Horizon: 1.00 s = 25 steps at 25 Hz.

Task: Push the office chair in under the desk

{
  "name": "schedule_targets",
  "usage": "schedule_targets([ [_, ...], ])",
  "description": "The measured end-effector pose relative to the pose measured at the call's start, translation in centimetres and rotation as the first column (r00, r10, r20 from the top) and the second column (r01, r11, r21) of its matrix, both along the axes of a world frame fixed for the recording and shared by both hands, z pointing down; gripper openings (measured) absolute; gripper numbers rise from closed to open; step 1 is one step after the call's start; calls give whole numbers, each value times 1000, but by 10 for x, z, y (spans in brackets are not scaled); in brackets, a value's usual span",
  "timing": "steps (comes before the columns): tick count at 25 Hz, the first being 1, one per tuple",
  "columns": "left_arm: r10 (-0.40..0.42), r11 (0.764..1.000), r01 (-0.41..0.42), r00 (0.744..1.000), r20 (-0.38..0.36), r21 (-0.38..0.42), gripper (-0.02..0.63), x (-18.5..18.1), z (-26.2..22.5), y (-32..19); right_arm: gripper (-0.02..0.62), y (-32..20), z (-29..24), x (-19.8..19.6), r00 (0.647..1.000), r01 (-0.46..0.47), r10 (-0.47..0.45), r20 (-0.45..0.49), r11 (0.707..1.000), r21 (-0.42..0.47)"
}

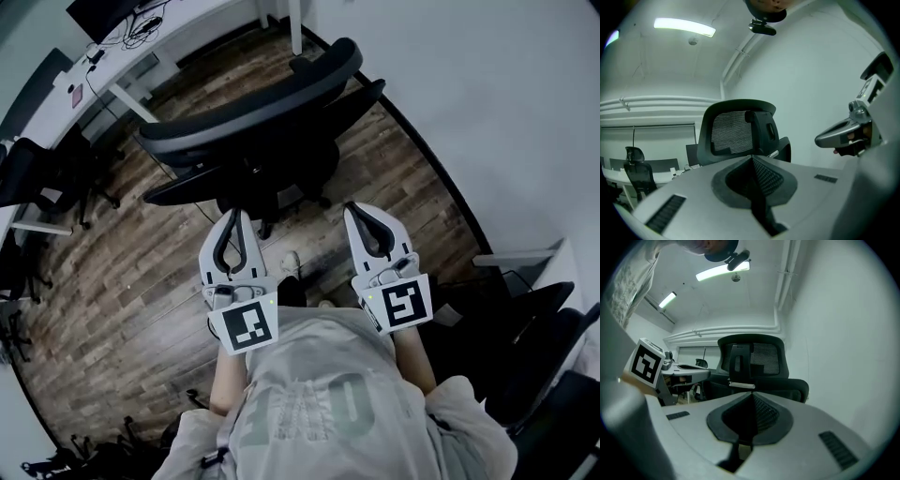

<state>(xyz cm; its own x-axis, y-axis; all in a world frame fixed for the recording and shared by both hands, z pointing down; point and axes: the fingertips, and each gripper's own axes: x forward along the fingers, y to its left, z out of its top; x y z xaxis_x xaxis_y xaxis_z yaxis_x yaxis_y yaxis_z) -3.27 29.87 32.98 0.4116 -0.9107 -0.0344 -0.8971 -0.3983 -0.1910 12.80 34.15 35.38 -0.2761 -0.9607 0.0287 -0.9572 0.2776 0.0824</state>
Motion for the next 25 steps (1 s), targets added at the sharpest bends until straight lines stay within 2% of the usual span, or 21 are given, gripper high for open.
schedule_targets([
  [5, 15, 999, -16, 1000, -28, -40, 17, -14, -14, -25, 21, -36, -28, -8, 998, 41, -42, 35, 999, 34],
  [8, -8, 999, 6, 999, -40, -43, 17, -36, -32, -43, 21, -59, -48, -10, 997, 75, -76, 10, 996, 48],
  [12, -15, 998, 17, 1000, 19, -60, 17, -58, -45, -65, 21, -87, -53, -12, 999, 45, -46, 1, 997, 57],
  [15, 3, 997, 1, 998, 63, -71, 17, -55, -36, -71, 21, -96, -50, -4, 999, 32, -32, 10, 998, 46],
  [18, -20, 996, 23, 999, 35, -91, 17, -52, -29, -80, 21, -107, -49, 1, 999, 43, -43, 18, 998, 43],
  [25, -94, 990, 100, 994, 57, -96, 17, -48, -25, -87, 21, -126, -52, 4, 987, 150, -152, 54, 988, 39],
])
